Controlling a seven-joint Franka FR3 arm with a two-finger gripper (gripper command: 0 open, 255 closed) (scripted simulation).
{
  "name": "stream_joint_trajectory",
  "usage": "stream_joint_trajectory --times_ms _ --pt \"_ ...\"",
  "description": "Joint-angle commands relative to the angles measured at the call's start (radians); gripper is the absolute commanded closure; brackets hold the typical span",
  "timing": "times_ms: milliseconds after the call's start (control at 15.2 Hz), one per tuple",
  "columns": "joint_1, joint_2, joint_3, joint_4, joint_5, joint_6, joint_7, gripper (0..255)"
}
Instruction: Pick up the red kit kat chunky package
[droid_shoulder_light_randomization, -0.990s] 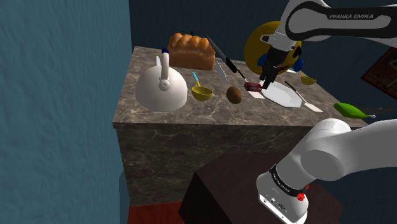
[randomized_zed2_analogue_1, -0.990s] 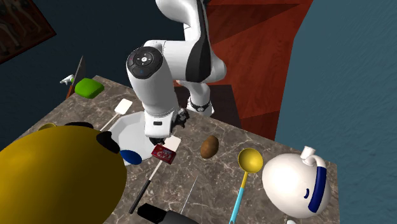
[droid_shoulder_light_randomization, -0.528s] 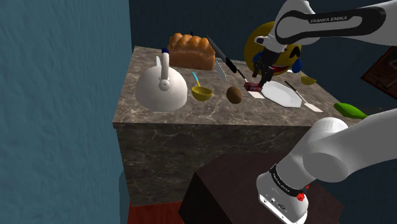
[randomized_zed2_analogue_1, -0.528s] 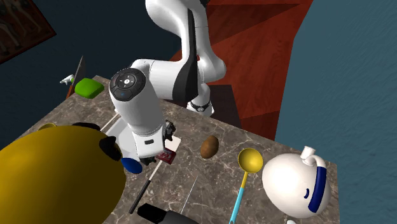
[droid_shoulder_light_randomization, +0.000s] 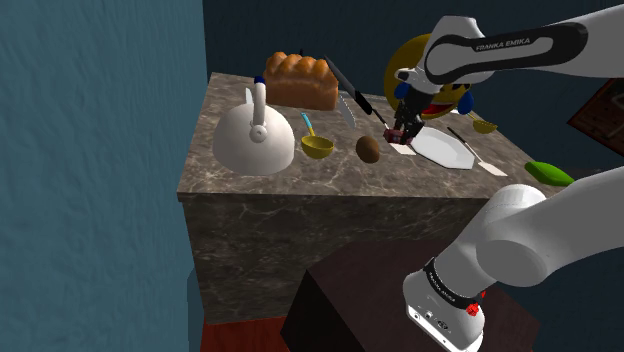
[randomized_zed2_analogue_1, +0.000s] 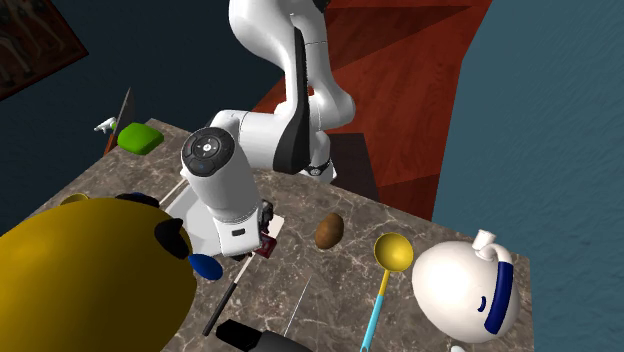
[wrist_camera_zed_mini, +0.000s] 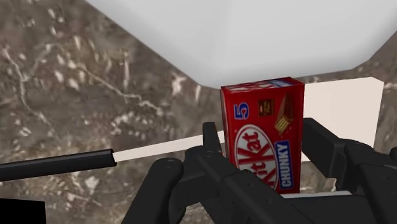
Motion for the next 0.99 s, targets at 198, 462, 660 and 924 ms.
stream_joint_trajectory --times_ms 198,462,660,924 --pt "0.0 0.001 -0.001 -0.001 0.0 0.002 0.0 255" --pt "0.0 0.001 -0.001 -0.001 0.0 0.002 0.0 255" --pt "-0.001 -0.011 0.007 0.017 0.001 -0.027 0.001 255" --pt "-0.001 -0.03 0.022 0.056 0.005 -0.086 0.003 255"
